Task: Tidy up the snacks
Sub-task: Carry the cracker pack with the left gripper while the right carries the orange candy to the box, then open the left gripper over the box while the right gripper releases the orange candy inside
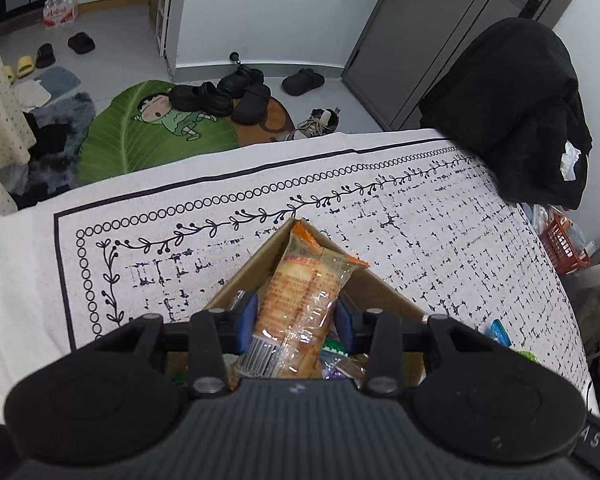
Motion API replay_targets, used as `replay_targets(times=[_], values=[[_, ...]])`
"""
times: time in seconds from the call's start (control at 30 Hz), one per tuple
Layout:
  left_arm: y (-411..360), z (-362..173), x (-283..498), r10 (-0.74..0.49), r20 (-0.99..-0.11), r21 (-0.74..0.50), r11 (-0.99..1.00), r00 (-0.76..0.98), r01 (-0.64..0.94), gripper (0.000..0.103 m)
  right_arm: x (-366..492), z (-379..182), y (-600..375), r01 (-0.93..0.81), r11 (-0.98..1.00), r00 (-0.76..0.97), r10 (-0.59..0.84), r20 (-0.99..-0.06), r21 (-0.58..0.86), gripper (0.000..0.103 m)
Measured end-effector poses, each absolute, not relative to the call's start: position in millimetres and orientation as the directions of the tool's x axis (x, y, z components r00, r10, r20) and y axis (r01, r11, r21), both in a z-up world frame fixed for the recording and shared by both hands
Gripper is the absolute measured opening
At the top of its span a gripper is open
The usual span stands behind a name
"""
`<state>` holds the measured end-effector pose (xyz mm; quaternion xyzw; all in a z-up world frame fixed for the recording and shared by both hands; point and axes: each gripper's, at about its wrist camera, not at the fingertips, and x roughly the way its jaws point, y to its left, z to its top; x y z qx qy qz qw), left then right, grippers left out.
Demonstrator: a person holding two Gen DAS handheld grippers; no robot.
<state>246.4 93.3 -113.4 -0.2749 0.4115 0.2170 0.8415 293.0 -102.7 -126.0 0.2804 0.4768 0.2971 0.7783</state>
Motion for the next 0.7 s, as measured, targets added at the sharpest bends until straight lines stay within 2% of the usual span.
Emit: replay_targets(times=[0.23,0.5,0.7], values=[[108,-126,251,0.127,-0.817,-0.308,0.73,0.563,-0.611,0.046,296,-135,-82,-0.204,0.671,0.35,0.73,-0.587,0.712,0.018],[119,-126,254,0.114,-0.831,-0.292,0.742,0.544,-0.603,0.049,305,-144,-61,-0.196,0.66,0.336,0.74,-0.582,0.725,0.018],[120,-123,255,0.119,-0.836,-0.276,0.752,0.536,-0.598,0.059,307,-141,-58,-0.194,0.621,0.329,0.77,-0.546,0.759,0.031]])
